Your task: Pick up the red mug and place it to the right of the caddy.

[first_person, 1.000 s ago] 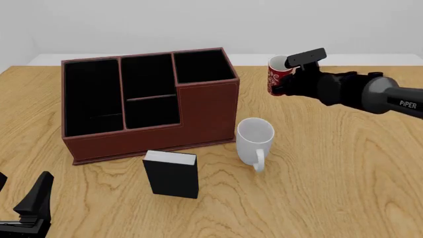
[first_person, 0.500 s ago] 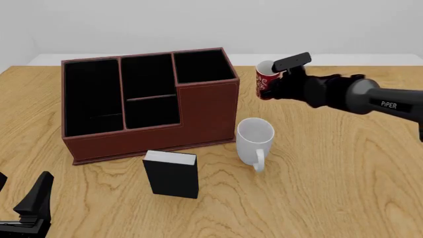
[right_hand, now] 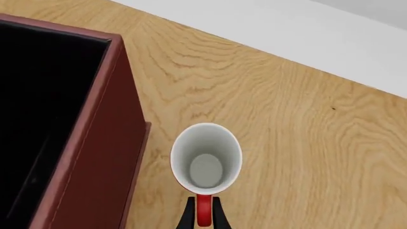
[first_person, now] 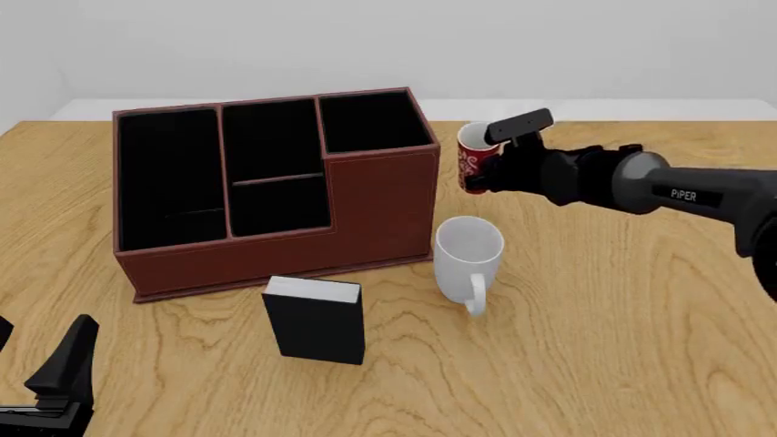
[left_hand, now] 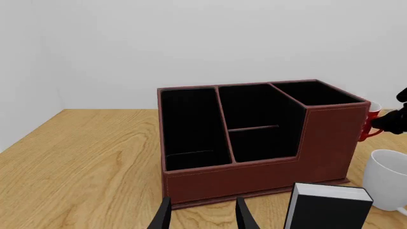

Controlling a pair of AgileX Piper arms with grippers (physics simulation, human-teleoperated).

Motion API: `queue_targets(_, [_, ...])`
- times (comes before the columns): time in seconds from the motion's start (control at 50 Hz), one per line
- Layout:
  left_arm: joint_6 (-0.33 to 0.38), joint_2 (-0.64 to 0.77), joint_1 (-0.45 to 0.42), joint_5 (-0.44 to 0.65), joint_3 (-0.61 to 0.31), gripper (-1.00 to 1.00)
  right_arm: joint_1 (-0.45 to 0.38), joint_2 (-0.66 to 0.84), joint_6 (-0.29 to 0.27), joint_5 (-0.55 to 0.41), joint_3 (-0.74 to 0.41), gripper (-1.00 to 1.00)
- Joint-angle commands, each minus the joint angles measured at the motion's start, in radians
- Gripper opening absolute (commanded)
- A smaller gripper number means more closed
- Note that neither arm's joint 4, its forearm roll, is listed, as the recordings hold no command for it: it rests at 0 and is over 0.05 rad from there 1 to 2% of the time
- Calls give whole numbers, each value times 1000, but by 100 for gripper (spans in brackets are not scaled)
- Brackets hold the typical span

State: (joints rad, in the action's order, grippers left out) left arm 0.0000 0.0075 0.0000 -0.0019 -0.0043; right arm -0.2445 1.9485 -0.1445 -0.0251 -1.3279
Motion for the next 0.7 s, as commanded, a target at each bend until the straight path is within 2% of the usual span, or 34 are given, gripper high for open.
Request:
queue_targets(0.02, [0,0,0,0,0,100,-3,12,22,12,-3,-100])
queue_targets(0.7, [0,0,0,0,0,100,-1,28,34,38,40,-100])
